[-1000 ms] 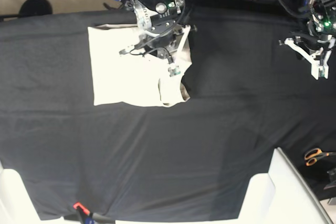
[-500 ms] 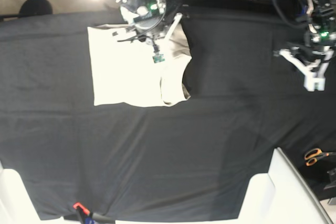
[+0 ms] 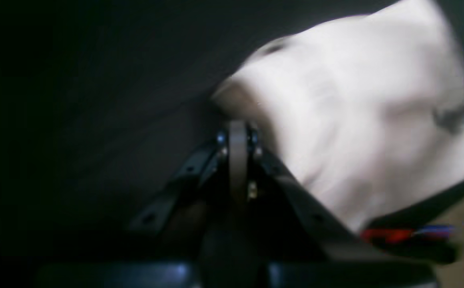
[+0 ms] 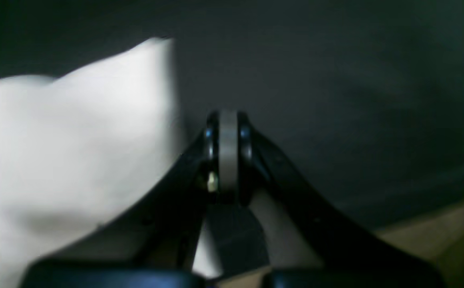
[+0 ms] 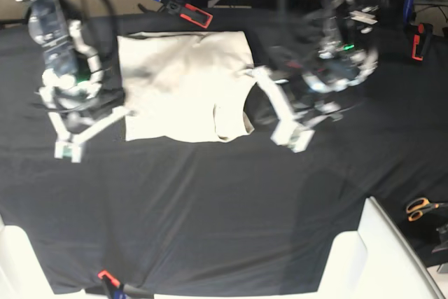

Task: Fold the T-shirt properly
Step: 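Press the shirt edge flat with the left gripper, then withdraw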

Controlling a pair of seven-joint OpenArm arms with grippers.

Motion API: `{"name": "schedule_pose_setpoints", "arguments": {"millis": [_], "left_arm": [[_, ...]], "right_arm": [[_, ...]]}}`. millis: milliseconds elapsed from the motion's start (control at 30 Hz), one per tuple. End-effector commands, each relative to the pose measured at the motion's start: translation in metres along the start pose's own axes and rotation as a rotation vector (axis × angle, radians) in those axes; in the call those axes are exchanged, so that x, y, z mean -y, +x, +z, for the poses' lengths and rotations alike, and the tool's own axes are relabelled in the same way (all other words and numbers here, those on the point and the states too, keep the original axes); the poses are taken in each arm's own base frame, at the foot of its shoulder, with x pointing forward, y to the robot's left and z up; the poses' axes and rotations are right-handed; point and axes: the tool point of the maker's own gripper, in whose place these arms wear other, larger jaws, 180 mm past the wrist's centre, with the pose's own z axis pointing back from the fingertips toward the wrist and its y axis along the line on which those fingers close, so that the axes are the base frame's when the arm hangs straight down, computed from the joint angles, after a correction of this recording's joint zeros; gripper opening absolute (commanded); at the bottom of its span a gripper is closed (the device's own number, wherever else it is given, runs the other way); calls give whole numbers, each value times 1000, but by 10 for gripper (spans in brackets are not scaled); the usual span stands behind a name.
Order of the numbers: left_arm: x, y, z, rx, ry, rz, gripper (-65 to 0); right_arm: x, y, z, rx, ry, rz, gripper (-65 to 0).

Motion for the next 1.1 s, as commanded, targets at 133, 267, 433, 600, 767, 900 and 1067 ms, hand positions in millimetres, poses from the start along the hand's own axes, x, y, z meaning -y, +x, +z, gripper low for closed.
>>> {"name": "schedule_pose_setpoints", "arguments": {"millis": [133, 267, 433, 600, 767, 900, 1067], "left_arm": [[31, 25, -19, 49, -86, -28, -650], [28, 10, -42, -17, -94, 2, -650], [24, -32, -58, -138, -98, 39, -650], [11, -62, -64, -174, -79, 61, -650], [12, -71, -60, -174, -83, 69, -650], [19, -46, -47, -94, -87, 47, -650], [27, -8, -36, 8, -95, 11, -650]], "right_arm": [[49, 7, -9, 51, -110, -28, -644], [69, -5, -15, 46, -150, -20, -644], [81, -19, -25, 31, -152, 28, -647], [78, -24, -27, 19, -150, 23, -648], [77, -21, -27, 26, -148, 20, -648], [76, -20, -27, 27, -145, 23, -648], [74, -21, -27, 26, -139, 30, -648]]}}
